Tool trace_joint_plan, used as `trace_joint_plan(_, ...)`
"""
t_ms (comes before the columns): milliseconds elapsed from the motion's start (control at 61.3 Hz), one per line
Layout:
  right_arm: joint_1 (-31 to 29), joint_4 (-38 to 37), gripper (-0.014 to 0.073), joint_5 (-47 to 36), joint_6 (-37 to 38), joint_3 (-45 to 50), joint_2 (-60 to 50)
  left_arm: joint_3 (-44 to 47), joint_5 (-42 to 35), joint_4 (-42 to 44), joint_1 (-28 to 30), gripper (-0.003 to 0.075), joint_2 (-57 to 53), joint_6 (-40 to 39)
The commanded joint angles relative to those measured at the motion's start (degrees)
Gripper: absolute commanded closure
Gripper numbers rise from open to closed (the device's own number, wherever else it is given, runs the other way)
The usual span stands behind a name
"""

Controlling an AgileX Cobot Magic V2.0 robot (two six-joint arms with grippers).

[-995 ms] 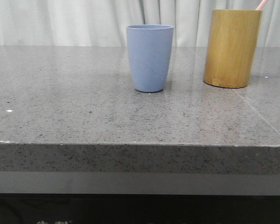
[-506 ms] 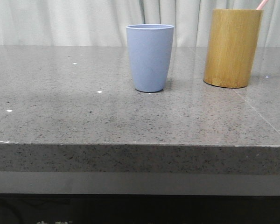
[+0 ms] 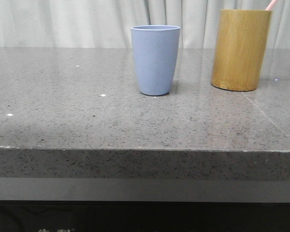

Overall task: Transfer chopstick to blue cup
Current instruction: 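Lower the right gripper into the bamboo cup and grasp the pink chopstick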

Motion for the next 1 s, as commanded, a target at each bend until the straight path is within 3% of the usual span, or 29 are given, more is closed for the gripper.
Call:
trace_joint_plan(0,-1.68,1.35,0.0002,-3.38,0.0,-7.67,6.09,-1.47,-3.84,-1.12,-0.54,0.0446,-0.81,0.16)
trace_joint_plan(196,-3.01,3.49,0.0002,1.1,-0.83,-20.44,18.27,-1.47,-3.84,-1.38,-0.54,0.0446,-0.81,0.16)
trace_joint_plan(392,-3.01,10.24,0.0002,7.89,-7.34,-32.32,29.5,-1.47,-3.84,-1.38,-0.54,0.0446,-0.81,0.16)
trace_joint_plan(767,-3.01,18.29,0.0007,13.89,-11.83,-39.74,38.55,-1.47,-3.61,-2.91,-0.54,0.0446,-0.81,0.16)
trace_joint_plan(979,-3.01,18.29,0.02,14.82,-12.11,-39.85,38.55,-1.47,-3.61,-2.91,-0.54,0.0446,-0.81,0.16)
